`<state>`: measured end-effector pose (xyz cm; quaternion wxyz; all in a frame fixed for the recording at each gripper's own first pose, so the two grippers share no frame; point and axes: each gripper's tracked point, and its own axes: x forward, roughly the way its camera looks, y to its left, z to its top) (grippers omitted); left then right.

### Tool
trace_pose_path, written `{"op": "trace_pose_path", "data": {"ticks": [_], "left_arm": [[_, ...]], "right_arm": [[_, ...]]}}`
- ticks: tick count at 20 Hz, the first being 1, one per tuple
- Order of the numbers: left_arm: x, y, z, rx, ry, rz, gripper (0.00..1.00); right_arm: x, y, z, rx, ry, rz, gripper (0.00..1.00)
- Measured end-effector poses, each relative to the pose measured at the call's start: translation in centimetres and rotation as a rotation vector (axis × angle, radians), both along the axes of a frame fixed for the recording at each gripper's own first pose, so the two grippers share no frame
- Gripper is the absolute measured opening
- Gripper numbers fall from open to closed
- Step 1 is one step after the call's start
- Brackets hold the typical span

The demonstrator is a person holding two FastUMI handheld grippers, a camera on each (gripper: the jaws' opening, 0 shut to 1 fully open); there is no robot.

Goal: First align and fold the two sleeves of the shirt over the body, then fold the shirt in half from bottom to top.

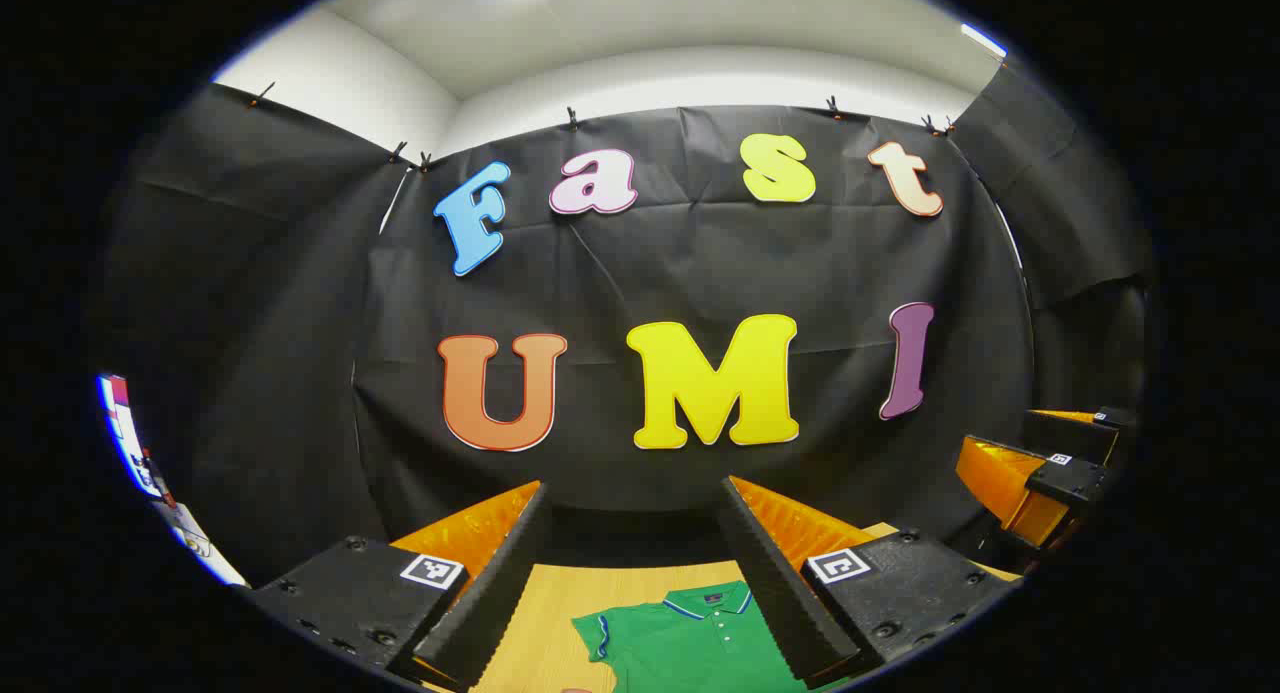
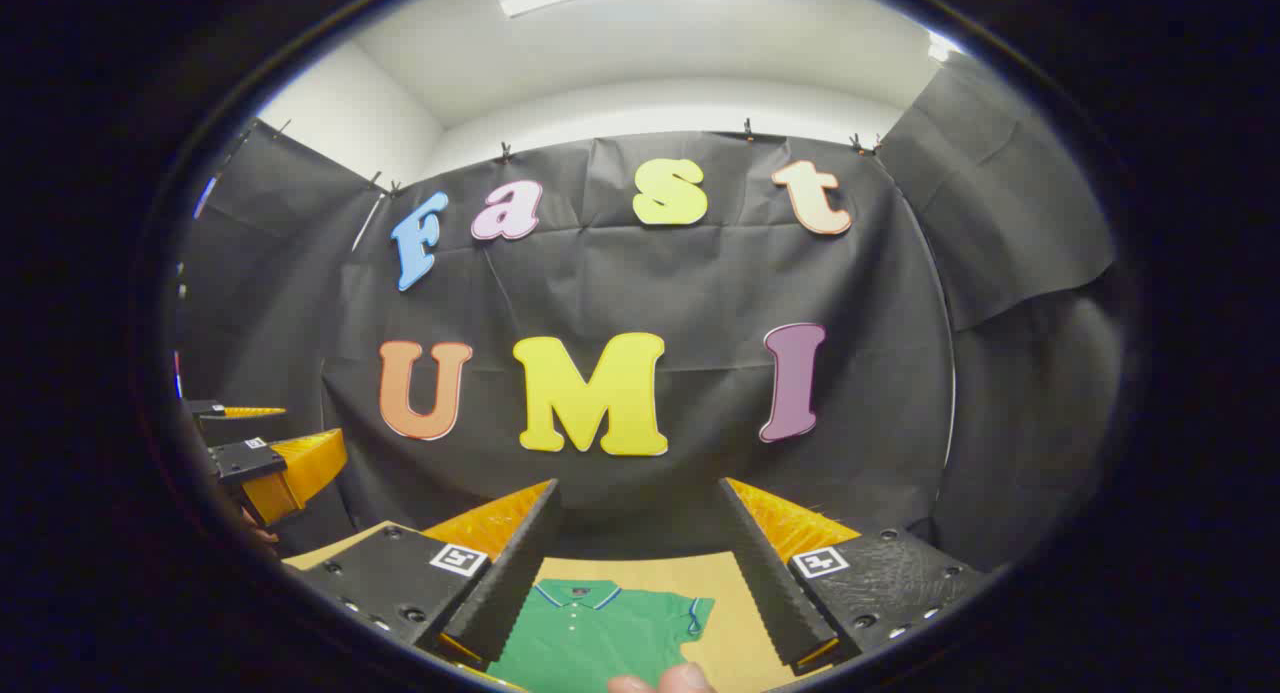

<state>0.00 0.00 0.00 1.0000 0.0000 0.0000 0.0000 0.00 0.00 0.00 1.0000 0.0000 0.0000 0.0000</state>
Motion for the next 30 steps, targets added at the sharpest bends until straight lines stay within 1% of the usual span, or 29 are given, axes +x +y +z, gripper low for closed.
{"op": "trace_pose_path", "data": {"ticks": [6,10,12,13,14,18,21,25,30], "left_arm": [[0.6,-0.6,-1.1,-0.02,0.035,0.0,1.0],[0.7,-0.7,-1.9,-0.028,0.06,0.005,1.0],[0.7,-0.9,-2.0,-0.023,0.066,0.007,1.0],[0.8,-1.0,-2.1,-0.021,0.071,0.009,1.0],[0.8,-1.0,-2.3,-0.02,0.08,0.01,1.0],[1.1,-1.3,-2.4,-0.018,0.084,0.017,1.0],[1.4,-1.2,-2.8,-0.021,0.095,0.03,1.0],[2.0,-1.2,-3.4,-0.017,0.109,0.046,1.0],[2.4,-1.1,-4.1,-0.021,0.125,0.074,1.0]], "right_arm": [[0.6,-0.9,-0.1,-0.016,0.002,-0.015,0.95],[0.9,-0.8,-0.4,-0.032,0.012,0.003,0.94],[1.1,-0.9,-0.7,-0.03,0.018,0.011,0.96],[1.1,-1.1,-0.9,-0.032,0.023,0.01,0.94],[1.2,-1.4,-1.1,-0.032,0.031,0.007,0.95],[1.5,-2.3,-1.7,-0.041,0.048,0.008,0.94],[2.2,-2.5,-2.6,-0.045,0.072,0.03,0.94],[3.6,-3.0,-5.6,-0.056,0.147,0.062,0.95],[5.9,-4.2,-12.1,-0.073,0.302,0.07,0.95]]}}
